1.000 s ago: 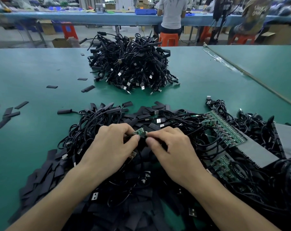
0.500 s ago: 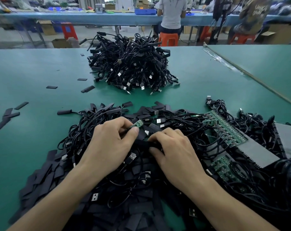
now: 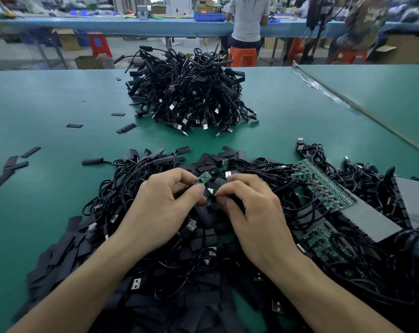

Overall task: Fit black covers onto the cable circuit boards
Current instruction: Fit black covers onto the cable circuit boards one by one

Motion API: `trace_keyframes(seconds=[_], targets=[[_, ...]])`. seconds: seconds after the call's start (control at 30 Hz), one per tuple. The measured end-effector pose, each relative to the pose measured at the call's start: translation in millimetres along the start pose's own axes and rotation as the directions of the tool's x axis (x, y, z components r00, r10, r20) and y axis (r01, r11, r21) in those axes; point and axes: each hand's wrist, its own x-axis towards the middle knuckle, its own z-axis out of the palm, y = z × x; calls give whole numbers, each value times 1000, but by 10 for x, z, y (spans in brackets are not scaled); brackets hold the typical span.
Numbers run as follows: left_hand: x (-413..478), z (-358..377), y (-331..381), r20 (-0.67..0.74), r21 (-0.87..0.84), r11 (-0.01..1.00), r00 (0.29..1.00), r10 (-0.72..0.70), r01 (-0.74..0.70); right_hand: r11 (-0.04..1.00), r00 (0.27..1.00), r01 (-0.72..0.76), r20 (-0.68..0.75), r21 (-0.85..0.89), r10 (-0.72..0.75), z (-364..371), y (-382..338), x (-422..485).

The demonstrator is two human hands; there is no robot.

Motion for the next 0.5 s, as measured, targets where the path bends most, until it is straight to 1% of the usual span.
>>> trace_keyframes(seconds=[0.07,0.17,0.27,0.43,0.5], targets=[[-2,-1,-4,25,-38,999,1000,-5,6,999,1000,24,-11,38,-23,0,-2,12],[-3,-8,-3,86,-76,997,996,16,-9,982,997,58,33,182,-66,-9,-21,-2],[-2,-22,17,134,-142,990,991,21,-2,959,1000,21,16,284,-27,-22,-38,-1],[7,-20,27,120,-219,974,992,-37,62,959,999,27,38,281,-39,-17,-42,0],[10,-17,32,102,-223,972,993,-53,74,966,1000,14,4,258,-16,-21,-27,8]])
